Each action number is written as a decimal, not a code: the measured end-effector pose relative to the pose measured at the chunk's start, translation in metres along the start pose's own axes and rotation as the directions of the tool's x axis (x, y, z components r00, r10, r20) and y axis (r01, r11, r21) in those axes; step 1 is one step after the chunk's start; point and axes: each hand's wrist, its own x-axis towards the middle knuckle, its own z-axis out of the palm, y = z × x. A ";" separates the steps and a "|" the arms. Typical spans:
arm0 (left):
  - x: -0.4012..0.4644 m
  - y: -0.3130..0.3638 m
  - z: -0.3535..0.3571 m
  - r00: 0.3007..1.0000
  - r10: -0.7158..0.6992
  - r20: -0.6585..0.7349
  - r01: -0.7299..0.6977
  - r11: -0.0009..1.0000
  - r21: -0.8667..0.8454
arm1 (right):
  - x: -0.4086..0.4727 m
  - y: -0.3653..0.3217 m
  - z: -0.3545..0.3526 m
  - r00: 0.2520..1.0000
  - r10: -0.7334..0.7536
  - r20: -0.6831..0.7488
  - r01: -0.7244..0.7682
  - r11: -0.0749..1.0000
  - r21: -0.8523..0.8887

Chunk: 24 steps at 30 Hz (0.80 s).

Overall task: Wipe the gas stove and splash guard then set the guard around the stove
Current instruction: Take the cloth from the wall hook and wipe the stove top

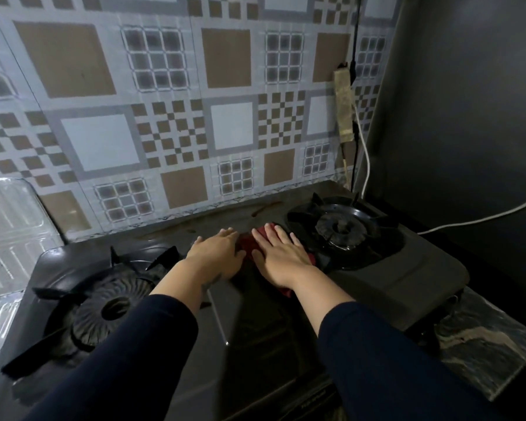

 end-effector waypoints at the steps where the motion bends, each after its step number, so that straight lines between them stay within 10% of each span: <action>1: 0.005 -0.003 -0.001 1.000 0.002 -0.005 -0.002 1.000 -0.001 | 0.008 -0.001 -0.001 1.000 0.007 0.006 -0.007 1.000 0.006; 24: 0.141 -0.038 -0.037 0.993 0.015 0.114 -0.014 1.000 -0.017 | 0.158 0.015 -0.038 0.976 0.169 0.135 -0.170 0.985 -0.003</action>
